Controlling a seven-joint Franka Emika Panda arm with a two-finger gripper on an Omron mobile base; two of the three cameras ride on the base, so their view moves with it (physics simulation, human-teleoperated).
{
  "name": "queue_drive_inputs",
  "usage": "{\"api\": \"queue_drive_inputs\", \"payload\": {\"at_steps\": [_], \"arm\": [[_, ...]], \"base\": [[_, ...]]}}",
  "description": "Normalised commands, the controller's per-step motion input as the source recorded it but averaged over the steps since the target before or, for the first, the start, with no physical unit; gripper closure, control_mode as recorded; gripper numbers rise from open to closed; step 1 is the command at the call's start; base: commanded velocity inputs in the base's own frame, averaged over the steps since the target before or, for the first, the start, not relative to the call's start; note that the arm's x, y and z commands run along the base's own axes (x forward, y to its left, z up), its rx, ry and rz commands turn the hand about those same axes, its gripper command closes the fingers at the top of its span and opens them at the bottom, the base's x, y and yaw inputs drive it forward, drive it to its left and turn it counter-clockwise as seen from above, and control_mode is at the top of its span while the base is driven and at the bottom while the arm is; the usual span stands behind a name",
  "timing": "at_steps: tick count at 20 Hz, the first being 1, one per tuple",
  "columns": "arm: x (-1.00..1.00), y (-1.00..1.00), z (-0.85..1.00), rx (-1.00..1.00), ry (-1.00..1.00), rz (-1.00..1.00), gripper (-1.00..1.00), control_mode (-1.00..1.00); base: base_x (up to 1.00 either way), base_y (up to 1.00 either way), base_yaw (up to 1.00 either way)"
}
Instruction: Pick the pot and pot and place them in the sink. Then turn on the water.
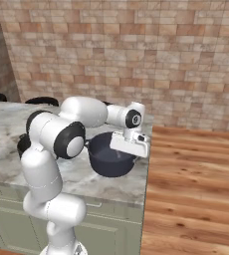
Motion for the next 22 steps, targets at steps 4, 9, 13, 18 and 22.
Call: {"api": "queue_drive_inputs", "payload": {"at_steps": [4, 9, 13, 18, 22], "arm": [[0.00, 0.00, 0.00, 0.00, 0.00, 0.00, 1.00, -1.00], [0.00, 0.04, 0.00, 0.00, 0.00, 0.02, 1.00, -1.00], [-0.15, 0.10, 0.11, 0.02, 0.00, 0.02, 1.00, -1.00], [-0.50, -0.01, 0.55, 0.15, -0.01, 0.02, 1.00, -1.00], [-0.69, -0.10, 0.75, 0.29, -0.06, 0.02, 1.00, -1.00]], "base": [[0.00, 0.00, 0.00], [0.00, 0.00, 0.00], [0.00, 0.00, 0.00], [0.00, 0.00, 0.00], [0.00, 0.00, 0.00]]}}
